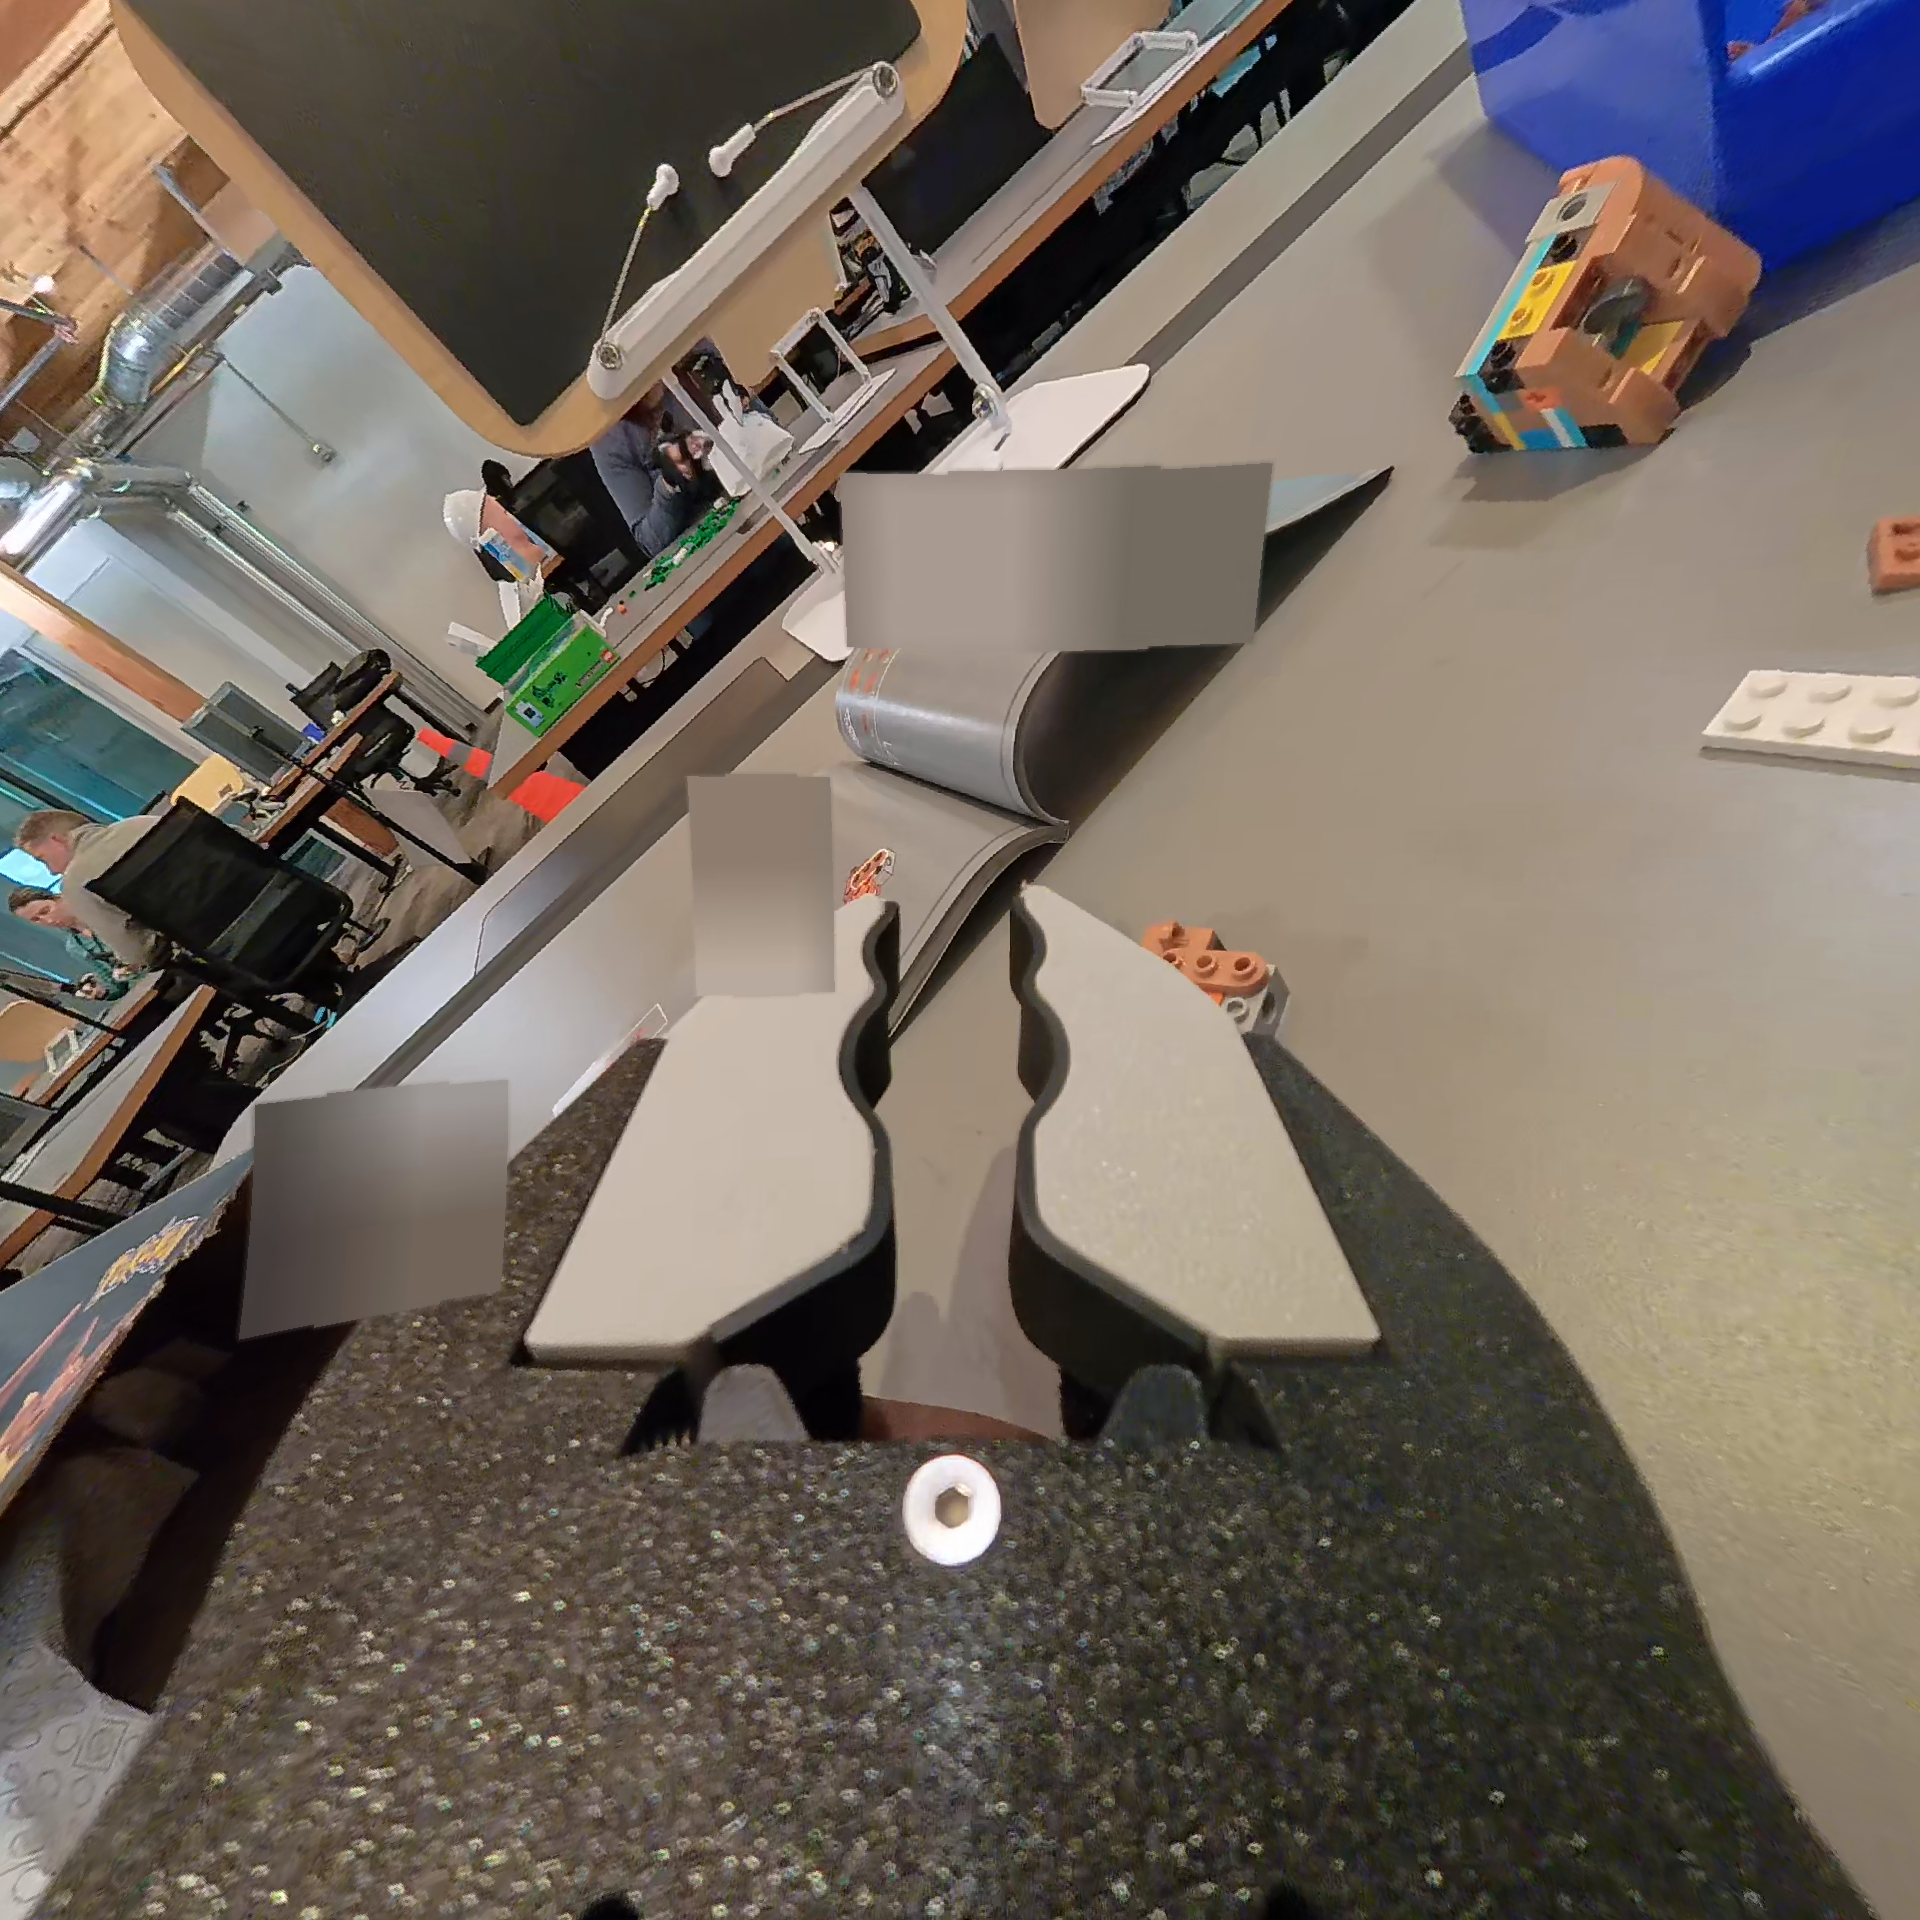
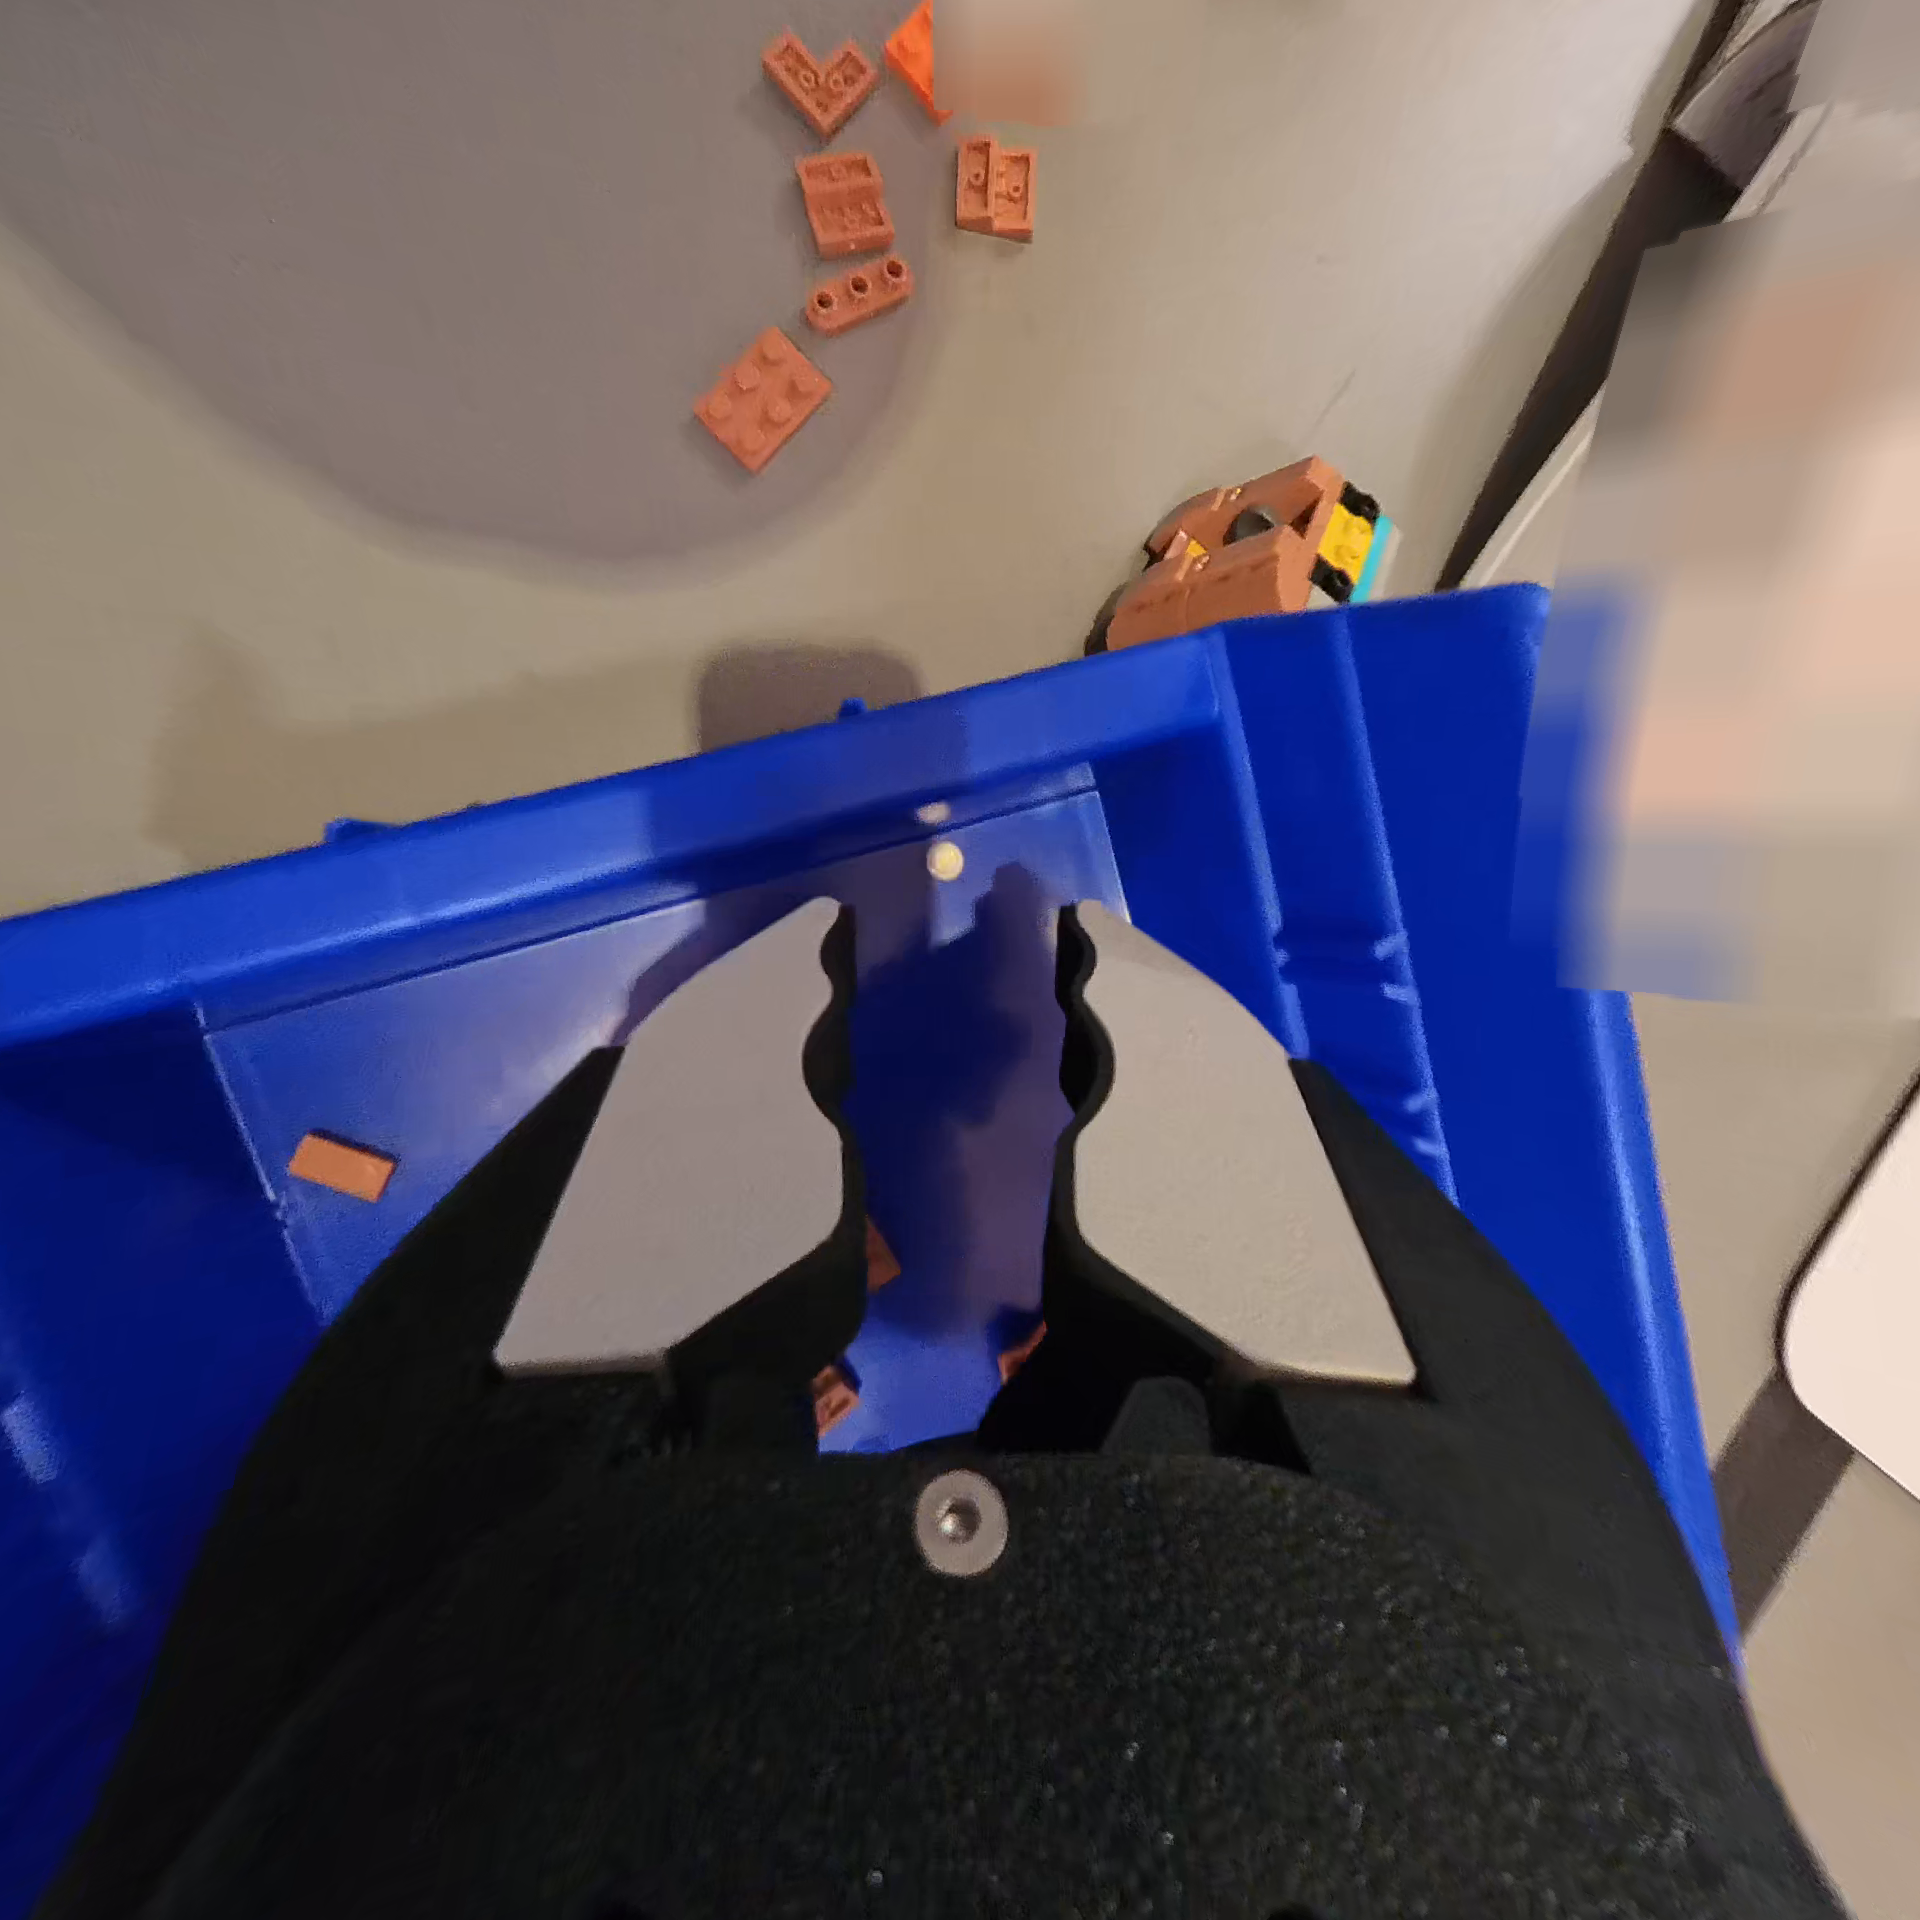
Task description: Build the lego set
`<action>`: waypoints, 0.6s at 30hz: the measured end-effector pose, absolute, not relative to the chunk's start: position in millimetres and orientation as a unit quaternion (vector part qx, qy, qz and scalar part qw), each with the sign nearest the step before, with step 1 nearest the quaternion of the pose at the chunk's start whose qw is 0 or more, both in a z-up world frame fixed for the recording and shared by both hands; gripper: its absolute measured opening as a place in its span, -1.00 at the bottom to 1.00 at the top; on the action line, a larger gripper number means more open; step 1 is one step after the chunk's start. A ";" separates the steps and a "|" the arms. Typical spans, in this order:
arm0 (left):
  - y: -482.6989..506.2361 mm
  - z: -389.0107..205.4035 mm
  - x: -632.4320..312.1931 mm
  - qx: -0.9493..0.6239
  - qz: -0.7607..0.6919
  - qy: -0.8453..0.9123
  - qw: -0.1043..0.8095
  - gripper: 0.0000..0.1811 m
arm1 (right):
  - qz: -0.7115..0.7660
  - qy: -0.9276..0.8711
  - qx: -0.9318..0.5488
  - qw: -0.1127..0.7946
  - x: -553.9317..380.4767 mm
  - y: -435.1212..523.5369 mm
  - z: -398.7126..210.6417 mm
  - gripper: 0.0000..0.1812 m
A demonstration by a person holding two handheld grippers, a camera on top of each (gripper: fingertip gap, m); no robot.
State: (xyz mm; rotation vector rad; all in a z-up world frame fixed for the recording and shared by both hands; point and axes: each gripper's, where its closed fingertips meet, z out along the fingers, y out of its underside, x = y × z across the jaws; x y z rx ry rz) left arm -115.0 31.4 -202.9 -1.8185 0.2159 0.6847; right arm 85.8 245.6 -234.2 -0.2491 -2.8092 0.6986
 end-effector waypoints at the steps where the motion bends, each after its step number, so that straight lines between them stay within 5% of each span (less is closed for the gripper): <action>1: 31.2 -202.5 -114.9 -0.770 0.290 0.091 0.561 -0.78 | 0.243 -0.960 -0.086 0.111 85.6 242.9 -237.6 -0.59; 18: 30.8 -200.1 -114.7 -0.766 0.286 0.090 0.569 -0.78 | 0.257 -0.958 -0.131 0.003 80.8 235.2 -261.8 -0.91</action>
